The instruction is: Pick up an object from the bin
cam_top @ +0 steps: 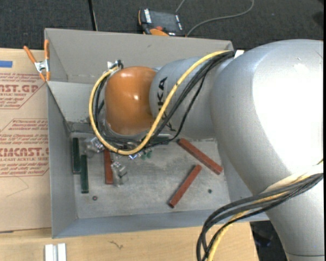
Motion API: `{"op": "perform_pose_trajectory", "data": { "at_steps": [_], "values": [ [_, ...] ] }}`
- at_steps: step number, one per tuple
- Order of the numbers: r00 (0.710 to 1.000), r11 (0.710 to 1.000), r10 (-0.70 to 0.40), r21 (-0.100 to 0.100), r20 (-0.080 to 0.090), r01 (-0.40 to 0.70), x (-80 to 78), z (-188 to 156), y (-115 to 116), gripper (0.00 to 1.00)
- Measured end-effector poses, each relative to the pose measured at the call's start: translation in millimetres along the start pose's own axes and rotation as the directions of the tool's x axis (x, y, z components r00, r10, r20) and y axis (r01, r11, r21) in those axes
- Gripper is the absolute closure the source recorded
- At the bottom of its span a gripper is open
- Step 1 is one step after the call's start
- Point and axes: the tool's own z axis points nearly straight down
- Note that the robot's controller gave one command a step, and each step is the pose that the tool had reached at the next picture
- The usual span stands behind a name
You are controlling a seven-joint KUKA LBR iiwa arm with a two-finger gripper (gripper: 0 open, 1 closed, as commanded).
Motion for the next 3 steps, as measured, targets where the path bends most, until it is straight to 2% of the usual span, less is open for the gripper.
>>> {"op": "perform_pose_trajectory", "data": {
  "at_steps": [1,2,3],
  "values": [
    [1.000,1.000,0.001,0.000,0.002,-0.001,-0.5,-0.7,-0.5,1.00],
    [0.999,0.999,0.042,0.003,0.010,-0.042,-14.6,-126.1,13.1,1.00],
    [0.987,0.987,-0.161,0.003,0.006,0.161,-5.7,-202.1,20.2,1.00]
  ]
}}
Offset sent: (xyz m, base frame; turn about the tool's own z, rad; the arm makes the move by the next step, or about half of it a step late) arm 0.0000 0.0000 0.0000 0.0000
